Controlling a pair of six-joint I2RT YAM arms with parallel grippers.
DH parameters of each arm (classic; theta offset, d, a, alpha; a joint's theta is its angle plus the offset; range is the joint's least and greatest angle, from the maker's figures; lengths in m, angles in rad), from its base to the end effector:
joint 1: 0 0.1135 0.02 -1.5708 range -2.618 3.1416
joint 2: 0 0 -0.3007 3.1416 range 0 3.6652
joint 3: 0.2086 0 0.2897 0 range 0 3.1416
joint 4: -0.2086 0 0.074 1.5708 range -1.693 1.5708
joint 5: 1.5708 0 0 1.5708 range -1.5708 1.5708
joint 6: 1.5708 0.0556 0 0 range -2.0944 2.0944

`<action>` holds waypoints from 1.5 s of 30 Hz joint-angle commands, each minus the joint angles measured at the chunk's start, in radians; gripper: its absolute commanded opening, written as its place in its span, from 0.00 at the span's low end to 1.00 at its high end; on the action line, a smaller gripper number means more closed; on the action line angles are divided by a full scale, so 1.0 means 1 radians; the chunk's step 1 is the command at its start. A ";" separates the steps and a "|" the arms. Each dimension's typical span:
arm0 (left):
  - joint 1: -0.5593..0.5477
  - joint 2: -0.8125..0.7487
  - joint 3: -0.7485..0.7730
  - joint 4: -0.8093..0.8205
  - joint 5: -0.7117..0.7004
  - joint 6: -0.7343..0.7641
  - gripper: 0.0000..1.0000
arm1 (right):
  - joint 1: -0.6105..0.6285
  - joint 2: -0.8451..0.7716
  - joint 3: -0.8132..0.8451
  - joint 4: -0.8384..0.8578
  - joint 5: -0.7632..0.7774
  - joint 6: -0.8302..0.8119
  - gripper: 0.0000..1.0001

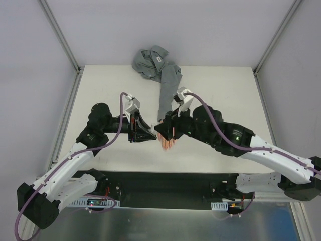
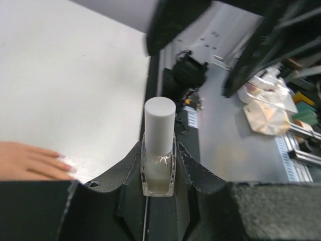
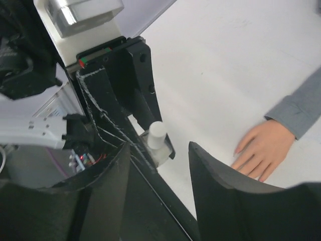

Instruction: Paint the nails

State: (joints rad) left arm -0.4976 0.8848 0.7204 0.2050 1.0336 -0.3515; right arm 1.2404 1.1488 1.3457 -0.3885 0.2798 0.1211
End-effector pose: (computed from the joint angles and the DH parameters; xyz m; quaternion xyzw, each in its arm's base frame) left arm 0.1717 -0.1476 0.3631 0.3994 0.5745 -0.5702 0.4305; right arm 0.1080 0.2676 0.4778 -0.3304 0.6945 0.3129 0.5573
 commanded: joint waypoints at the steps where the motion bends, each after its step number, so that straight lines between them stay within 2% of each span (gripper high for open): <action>1: -0.059 -0.007 0.007 0.215 0.233 -0.084 0.00 | -0.094 -0.061 -0.059 0.062 -0.486 -0.096 0.58; 4: -0.099 -0.015 0.002 0.241 0.273 -0.086 0.00 | -0.145 -0.070 -0.080 0.082 -0.627 -0.139 0.63; 9: -0.122 -0.004 0.007 0.254 0.321 -0.090 0.00 | -0.190 -0.064 -0.100 0.148 -0.760 -0.156 0.63; 11: -0.122 0.000 0.008 0.257 0.322 -0.090 0.00 | -0.194 -0.051 -0.097 0.157 -0.800 -0.159 0.58; 12: -0.122 0.002 0.010 0.257 0.322 -0.090 0.00 | -0.196 -0.046 -0.095 0.158 -0.807 -0.161 0.50; 13: -0.122 0.003 0.010 0.257 0.324 -0.092 0.00 | -0.199 -0.037 -0.095 0.160 -0.814 -0.161 0.47; 20: -0.122 0.014 0.011 0.258 0.322 -0.092 0.00 | -0.213 -0.014 -0.102 0.191 -0.872 -0.166 0.35; 26: -0.113 0.005 0.013 0.243 0.269 -0.077 0.00 | -0.216 -0.009 -0.117 0.194 -0.883 -0.164 0.04; 27: -0.108 0.002 0.016 0.226 0.249 -0.057 0.00 | -0.216 -0.012 -0.121 0.195 -0.881 -0.161 0.01; 30: -0.072 0.000 0.028 0.148 0.151 -0.014 0.00 | -0.216 -0.021 -0.161 0.226 -0.852 -0.124 0.01; 31: -0.056 0.000 0.031 0.099 0.122 0.000 0.00 | -0.210 -0.027 -0.178 0.261 -0.796 -0.094 0.01; 33: -0.044 -0.004 0.048 0.028 -0.027 0.064 0.00 | -0.190 -0.035 -0.215 0.284 -0.710 -0.039 0.01; 35: -0.033 -0.021 0.056 -0.058 -0.187 0.098 0.00 | -0.099 -0.028 -0.192 0.237 -0.405 -0.014 0.00; 36: -0.032 -0.032 0.050 -0.071 -0.238 0.114 0.00 | -0.055 -0.023 -0.180 0.211 -0.058 0.058 0.01; 37: -0.030 -0.044 0.050 -0.081 -0.272 0.118 0.00 | 0.033 -0.011 -0.169 0.145 0.099 0.113 0.01; 40: -0.029 -0.063 0.044 -0.096 -0.339 0.123 0.00 | 0.141 0.034 -0.181 0.149 0.423 0.282 0.01; 42: -0.029 -0.067 0.042 -0.096 -0.355 0.124 0.00 | 0.177 0.075 -0.134 0.134 0.536 0.307 0.00; 45: -0.029 -0.079 0.033 -0.102 -0.369 0.132 0.00 | 0.228 0.117 -0.094 0.143 0.578 0.269 0.00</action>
State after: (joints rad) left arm -0.5507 0.8196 0.7216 0.0570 0.8829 -0.2371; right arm 1.3884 1.2190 1.1900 -0.1741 0.6231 0.3126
